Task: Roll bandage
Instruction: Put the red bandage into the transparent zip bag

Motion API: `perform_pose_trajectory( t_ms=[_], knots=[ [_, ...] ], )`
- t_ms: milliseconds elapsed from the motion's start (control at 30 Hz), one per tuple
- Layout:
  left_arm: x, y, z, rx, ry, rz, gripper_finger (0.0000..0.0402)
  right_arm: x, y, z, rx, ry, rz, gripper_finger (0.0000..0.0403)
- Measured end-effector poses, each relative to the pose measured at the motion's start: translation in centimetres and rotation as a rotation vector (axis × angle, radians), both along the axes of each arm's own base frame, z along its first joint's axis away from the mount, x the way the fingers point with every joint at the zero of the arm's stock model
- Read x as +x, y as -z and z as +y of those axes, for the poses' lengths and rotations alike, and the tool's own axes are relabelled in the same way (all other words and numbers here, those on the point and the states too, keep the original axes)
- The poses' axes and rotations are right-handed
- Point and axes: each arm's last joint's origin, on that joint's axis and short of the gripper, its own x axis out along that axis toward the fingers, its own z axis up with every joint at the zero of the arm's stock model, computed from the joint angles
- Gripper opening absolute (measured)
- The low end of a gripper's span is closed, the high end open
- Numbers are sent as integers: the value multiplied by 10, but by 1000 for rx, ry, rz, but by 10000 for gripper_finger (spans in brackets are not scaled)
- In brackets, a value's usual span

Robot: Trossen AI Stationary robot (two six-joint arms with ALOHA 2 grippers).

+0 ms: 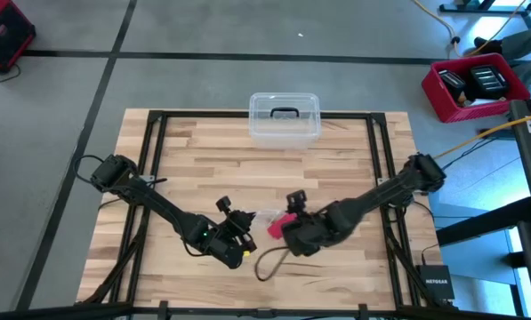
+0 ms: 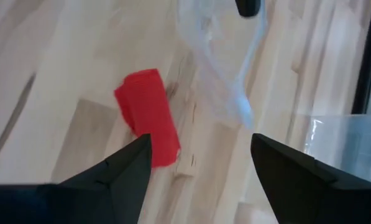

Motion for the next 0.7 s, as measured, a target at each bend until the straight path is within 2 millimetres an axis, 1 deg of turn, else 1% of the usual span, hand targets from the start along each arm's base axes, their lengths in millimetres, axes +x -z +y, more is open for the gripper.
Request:
perform_pose_trajectory(
  t_ms=[100,167,233,300,367,433,500,600,700],
  knots=[
    [0,0,0,-1,1,-1,1,-14,3,1,14,-3,-33,276],
    [0,0,0,-2,1,-2,1,-20,13,-2,35,-7,-62,276],
    [0,0,0,-2,0,-2,1,-22,27,-5,63,-29,-97,276],
    [0,0,0,-3,-1,-3,1,-20,45,-9,90,-53,-142,276],
    [0,0,0,-4,-1,-4,1,-18,63,-11,157,-101,-160,276],
    [0,0,0,-5,-2,-5,1,-15,78,-10,222,-150,-181,276],
    [0,0,0,-6,-3,-6,1,-13,90,-8,232,-196,-186,276],
    [1,0,2,-11,-11,-11,1,-5,102,-8,243,-220,-198,276],
    [2,0,3,-12,-17,-12,1,5,111,-14,286,-216,-184,276]
  ],
)
